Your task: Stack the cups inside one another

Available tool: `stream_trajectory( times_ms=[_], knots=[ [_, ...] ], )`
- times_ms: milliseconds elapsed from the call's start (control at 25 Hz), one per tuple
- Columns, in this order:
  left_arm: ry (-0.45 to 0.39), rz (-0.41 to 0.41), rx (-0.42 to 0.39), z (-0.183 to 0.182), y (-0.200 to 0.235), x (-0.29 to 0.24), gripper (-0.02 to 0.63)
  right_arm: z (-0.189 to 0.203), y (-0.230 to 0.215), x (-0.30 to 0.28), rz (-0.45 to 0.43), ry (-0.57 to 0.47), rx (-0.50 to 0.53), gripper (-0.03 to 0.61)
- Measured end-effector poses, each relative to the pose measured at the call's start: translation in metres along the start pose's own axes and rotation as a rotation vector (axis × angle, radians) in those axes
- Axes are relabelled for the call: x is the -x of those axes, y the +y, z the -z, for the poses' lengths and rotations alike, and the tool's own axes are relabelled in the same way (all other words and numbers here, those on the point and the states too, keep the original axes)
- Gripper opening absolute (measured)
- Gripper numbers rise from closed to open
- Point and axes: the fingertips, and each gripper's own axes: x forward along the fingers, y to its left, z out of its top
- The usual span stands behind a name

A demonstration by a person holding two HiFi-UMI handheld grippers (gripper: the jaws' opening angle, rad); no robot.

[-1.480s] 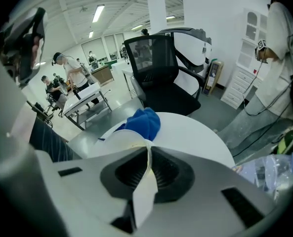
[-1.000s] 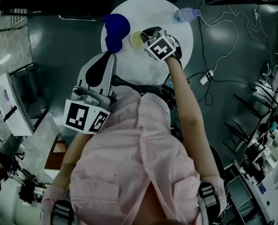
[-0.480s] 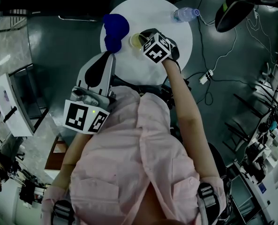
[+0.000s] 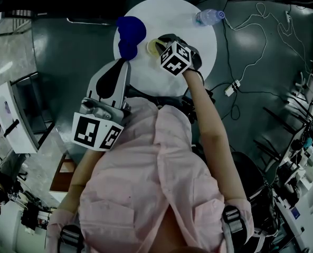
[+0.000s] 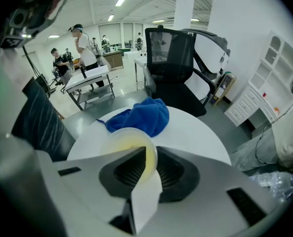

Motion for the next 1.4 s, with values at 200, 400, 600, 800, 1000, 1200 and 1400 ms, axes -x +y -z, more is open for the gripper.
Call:
stream_trajectory(
  times_ms=[200, 400, 600, 800, 1000, 1200, 1400],
  knots=[
    [0.002, 0.002, -0.001, 0.0, 0.0, -0.001, 0.02, -0.003, 0.004, -0.001, -0.014, -0.017, -0.002, 0.134],
    [0.0, 0.002, -0.001, 0.0, -0.001, 0.0, 0.018, -0.004, 0.003, 0.001, -0.015, -0.025, -0.011, 0.148],
    [0.001, 0.003, 0.001, -0.002, -0.001, 0.0, 0.018, -0.006, -0.003, 0.003, -0.001, -0.043, -0.034, 0.187],
    [0.0, 0.001, 0.003, -0.002, -0.001, 0.0, 0.018, -0.005, -0.007, 0.004, 0.014, -0.049, -0.047, 0.212],
    [0.001, 0.002, 0.002, -0.001, -0.001, 0.0, 0.018, -0.004, -0.01, 0.004, 0.023, -0.049, -0.056, 0.212],
    [0.003, 0.002, 0.004, -0.001, 0.0, -0.001, 0.018, -0.003, -0.013, 0.005, 0.036, -0.048, -0.062, 0.212],
    [0.006, 0.003, 0.003, -0.002, 0.001, -0.001, 0.018, -0.003, -0.018, 0.006, 0.057, -0.052, -0.073, 0.212]
  ],
)
